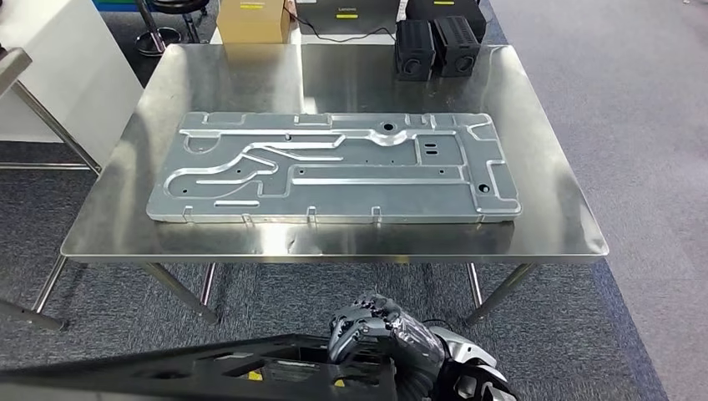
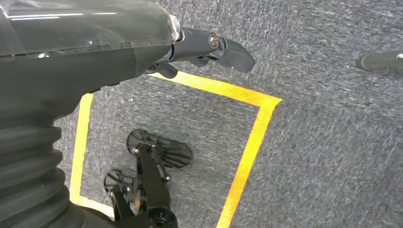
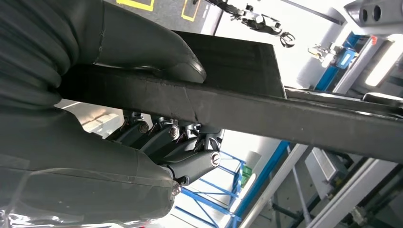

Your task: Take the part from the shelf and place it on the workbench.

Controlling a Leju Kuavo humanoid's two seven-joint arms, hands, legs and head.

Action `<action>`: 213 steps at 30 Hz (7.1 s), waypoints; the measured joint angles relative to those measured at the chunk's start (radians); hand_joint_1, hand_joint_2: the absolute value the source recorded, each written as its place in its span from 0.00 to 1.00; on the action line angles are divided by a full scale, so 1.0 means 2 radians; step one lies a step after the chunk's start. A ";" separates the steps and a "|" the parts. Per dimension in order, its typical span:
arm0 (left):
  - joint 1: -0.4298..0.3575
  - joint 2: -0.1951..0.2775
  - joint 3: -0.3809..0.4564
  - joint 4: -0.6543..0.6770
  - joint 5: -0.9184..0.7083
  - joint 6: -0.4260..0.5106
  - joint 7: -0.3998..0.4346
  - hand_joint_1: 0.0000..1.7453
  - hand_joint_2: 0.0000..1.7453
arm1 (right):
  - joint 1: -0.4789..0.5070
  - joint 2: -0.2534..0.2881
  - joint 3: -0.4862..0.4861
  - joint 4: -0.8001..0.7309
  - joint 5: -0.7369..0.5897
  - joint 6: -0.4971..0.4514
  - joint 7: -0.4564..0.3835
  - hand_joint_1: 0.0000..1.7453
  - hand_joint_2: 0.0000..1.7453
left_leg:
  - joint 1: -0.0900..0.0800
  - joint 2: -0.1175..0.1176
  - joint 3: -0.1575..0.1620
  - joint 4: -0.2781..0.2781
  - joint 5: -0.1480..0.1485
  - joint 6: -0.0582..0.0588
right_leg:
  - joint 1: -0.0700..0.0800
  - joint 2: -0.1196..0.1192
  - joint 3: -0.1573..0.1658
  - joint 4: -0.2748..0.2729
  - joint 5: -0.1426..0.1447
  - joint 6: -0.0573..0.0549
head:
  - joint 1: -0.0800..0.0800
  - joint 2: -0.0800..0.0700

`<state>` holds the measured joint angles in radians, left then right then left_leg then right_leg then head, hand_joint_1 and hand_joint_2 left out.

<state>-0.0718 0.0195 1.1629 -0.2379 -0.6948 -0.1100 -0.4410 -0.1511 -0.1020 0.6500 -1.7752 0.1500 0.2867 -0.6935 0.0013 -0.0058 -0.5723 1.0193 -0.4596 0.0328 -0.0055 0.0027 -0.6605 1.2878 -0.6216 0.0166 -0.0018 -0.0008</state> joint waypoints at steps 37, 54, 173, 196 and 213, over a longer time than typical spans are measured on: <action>-0.012 -0.003 0.004 0.001 -0.018 -0.011 -0.006 0.00 1.00 | -0.214 -0.031 -0.202 0.075 0.080 -0.051 0.035 0.90 1.00 | 0.003 -0.002 -0.016 0.006 0.012 -0.007 | -0.001 0.001 -0.002 -0.067 0.071 -0.003 | -0.004 0.000; -0.021 -0.005 0.006 0.003 -0.013 -0.033 -0.031 0.00 1.00 | -0.384 0.012 -0.013 0.487 0.476 -0.169 0.152 0.90 1.00 | 0.003 0.000 -0.035 0.020 0.021 -0.025 | 0.003 0.001 0.022 -0.128 0.089 -0.019 | -0.005 0.000; -0.002 -0.034 0.053 0.009 -0.040 -0.037 -0.053 0.00 0.00 | 0.056 0.054 -0.999 0.781 0.689 0.023 0.373 0.00 0.00 | 0.004 0.007 -0.054 0.142 -0.059 -0.026 | 0.001 -0.004 0.057 -0.146 0.074 -0.021 | -0.010 0.000; -0.004 -0.035 0.049 0.009 -0.050 -0.036 -0.056 0.00 0.00 | 0.058 0.056 -0.987 0.788 0.698 0.002 0.336 0.00 0.00 | -0.005 0.015 -0.027 0.003 0.030 -0.013 | -0.008 -0.002 0.108 -0.146 0.029 -0.004 | -0.008 0.000; 0.003 -0.045 0.047 0.010 -0.066 -0.022 -0.033 0.00 0.00 | 0.063 0.056 -0.999 0.788 0.662 -0.007 0.369 0.00 0.00 | -0.009 0.011 0.083 -0.044 -0.036 0.000 | -0.002 -0.003 0.014 -0.135 0.106 -0.002 | -0.009 0.000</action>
<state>-0.0654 -0.0703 1.2576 -0.2181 -0.8262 -0.1537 -0.5073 -0.0247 0.0104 -1.3472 -0.1991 1.4742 0.2720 0.0437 -0.0158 0.0169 -0.4071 0.9313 -0.5313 0.0329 -0.0087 -0.0029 -0.6329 1.0172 -0.4095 0.0121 -0.0205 -0.0008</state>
